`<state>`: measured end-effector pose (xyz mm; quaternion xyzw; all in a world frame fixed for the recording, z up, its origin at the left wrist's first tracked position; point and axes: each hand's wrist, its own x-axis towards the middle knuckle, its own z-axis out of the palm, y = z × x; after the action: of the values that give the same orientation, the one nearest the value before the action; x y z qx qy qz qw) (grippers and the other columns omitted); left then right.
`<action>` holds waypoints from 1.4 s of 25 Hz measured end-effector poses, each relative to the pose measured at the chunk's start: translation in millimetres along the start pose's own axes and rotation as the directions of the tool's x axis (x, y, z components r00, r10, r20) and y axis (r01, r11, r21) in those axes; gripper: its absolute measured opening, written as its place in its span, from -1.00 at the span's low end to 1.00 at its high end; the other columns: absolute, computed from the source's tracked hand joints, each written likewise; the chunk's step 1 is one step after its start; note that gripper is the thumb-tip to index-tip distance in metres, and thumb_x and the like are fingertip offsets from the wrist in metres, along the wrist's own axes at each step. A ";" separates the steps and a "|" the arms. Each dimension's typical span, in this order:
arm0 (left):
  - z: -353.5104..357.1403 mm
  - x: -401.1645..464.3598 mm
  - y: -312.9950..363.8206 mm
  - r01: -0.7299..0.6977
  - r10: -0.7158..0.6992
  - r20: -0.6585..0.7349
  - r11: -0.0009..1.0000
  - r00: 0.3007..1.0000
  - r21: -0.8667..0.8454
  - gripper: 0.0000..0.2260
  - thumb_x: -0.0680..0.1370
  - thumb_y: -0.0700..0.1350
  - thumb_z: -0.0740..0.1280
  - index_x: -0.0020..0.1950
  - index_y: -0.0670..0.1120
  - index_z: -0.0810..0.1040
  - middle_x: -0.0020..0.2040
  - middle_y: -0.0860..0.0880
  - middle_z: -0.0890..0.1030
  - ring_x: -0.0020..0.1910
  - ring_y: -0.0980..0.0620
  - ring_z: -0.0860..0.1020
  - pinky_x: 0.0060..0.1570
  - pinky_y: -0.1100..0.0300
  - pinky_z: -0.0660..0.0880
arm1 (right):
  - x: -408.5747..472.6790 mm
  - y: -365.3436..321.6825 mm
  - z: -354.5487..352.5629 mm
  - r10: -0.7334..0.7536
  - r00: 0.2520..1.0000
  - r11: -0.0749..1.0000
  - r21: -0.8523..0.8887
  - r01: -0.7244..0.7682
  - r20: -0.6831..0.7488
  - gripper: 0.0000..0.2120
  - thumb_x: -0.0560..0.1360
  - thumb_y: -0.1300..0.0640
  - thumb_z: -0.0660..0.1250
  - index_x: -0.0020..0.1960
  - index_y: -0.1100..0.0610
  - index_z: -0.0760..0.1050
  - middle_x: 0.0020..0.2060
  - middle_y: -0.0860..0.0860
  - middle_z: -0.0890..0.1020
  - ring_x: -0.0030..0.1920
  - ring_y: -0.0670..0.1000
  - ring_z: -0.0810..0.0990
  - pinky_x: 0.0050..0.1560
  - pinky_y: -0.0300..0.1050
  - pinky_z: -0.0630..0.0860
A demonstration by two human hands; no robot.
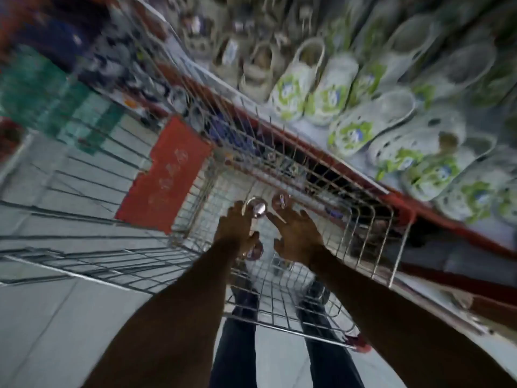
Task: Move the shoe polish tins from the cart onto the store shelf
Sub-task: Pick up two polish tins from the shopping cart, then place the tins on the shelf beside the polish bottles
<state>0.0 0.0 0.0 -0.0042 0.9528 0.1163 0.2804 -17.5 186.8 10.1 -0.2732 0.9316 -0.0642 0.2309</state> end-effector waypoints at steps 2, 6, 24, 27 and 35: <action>52.2 15.8 5.5 0.011 -0.011 0.226 1.000 0.974 0.002 -0.36 0.55 0.09 0.38 0.56 -0.03 0.24 0.58 -0.21 0.18 0.43 -0.31 0.36 0.30 -0.18 0.47 | 3.4 8.5 52.6 0.096 0.963 0.995 -0.023 -0.093 0.252 -0.25 0.52 0.11 0.35 0.62 -0.09 0.10 0.64 0.14 0.11 0.62 0.27 0.08 0.53 0.43 0.08; 130.7 20.7 14.0 0.050 -0.068 0.226 0.995 0.972 0.087 -0.37 0.47 -0.18 0.46 0.48 -0.04 0.25 0.45 -0.23 0.30 0.23 -0.33 0.50 0.11 -0.13 0.57 | -13.6 19.2 121.9 0.138 0.956 0.990 -0.009 -0.140 0.258 -0.40 0.50 0.33 0.34 0.50 0.05 0.36 0.58 0.20 0.25 0.54 0.34 0.24 0.35 0.30 0.49; -336.4 -64.7 102.7 -0.506 0.503 -0.714 0.829 0.488 0.238 -0.43 0.38 0.09 0.39 0.38 0.00 0.49 0.21 -0.13 0.51 0.14 -0.17 0.51 0.13 -0.02 0.55 | -97.1 -0.1 -324.0 0.177 0.689 0.983 0.095 -0.155 -0.703 -0.40 0.29 -0.08 0.47 0.27 0.15 0.56 0.12 0.19 0.62 0.08 0.28 0.57 0.09 0.15 0.59; -385.5 -67.2 169.8 -0.566 0.591 -0.735 0.748 0.333 0.346 -0.39 0.35 0.13 0.37 0.39 -0.04 0.48 0.20 -0.10 0.55 0.13 -0.13 0.51 0.09 0.01 0.49 | -136.6 39.0 -390.5 0.241 0.481 0.963 0.144 -0.228 -0.843 -0.35 0.24 -0.06 0.51 0.29 0.14 0.55 0.12 0.16 0.63 0.07 0.25 0.58 0.10 0.10 0.58; -424.0 -26.8 355.3 -0.646 0.577 -0.561 0.757 0.594 0.095 -0.52 0.34 -0.09 0.49 0.20 -0.18 0.46 0.20 -0.23 0.54 0.10 -0.30 0.56 0.06 -0.07 0.54 | -200.5 167.6 -470.4 0.587 0.448 0.784 0.336 -0.522 -0.674 -0.56 0.34 -0.01 0.48 0.09 0.18 0.43 -0.02 0.18 0.67 0.00 0.27 0.66 -0.08 0.05 0.56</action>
<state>-229.6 249.2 438.1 0.2729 0.9250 0.2552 -0.0687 -167.5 432.9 464.5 0.1072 0.9736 -0.1285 -0.1555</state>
